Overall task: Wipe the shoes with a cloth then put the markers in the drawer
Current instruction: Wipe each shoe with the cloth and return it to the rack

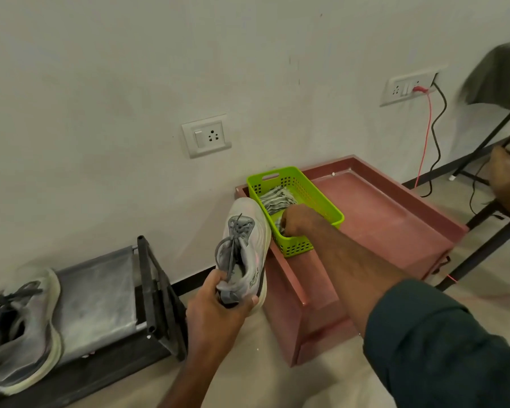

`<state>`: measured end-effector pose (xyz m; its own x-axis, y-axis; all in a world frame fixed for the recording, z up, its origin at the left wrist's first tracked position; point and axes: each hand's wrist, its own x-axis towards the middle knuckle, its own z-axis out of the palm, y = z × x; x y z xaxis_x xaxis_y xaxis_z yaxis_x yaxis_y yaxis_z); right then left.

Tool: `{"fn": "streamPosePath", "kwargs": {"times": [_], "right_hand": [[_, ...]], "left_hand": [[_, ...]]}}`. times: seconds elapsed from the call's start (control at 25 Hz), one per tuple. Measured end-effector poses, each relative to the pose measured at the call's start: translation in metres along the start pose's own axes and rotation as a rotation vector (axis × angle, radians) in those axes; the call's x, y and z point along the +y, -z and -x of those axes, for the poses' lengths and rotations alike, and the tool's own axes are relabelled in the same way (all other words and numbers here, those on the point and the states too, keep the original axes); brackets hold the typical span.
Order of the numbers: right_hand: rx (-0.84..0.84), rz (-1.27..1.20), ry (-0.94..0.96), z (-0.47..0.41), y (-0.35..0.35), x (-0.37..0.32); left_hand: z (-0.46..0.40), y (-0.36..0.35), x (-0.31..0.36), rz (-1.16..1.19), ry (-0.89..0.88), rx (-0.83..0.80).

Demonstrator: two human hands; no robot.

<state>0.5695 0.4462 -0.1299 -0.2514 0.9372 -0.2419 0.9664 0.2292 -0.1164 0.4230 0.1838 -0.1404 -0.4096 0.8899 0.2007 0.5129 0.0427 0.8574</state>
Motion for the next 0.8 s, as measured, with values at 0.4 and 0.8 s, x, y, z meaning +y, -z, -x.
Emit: {"fn": "streamPosePath", "kwargs": {"times": [0.4, 0.8], "right_hand": [[0.535, -0.524, 0.051, 0.007, 0.002, 0.051], [0.311, -1.941, 0.056, 0.131, 0.012, -0.007]], "left_hand": [[-0.018, -0.004, 0.005, 0.059, 0.007, -0.063], [-0.011, 0.025, 0.017, 0.297, 0.125, -0.060]]}}
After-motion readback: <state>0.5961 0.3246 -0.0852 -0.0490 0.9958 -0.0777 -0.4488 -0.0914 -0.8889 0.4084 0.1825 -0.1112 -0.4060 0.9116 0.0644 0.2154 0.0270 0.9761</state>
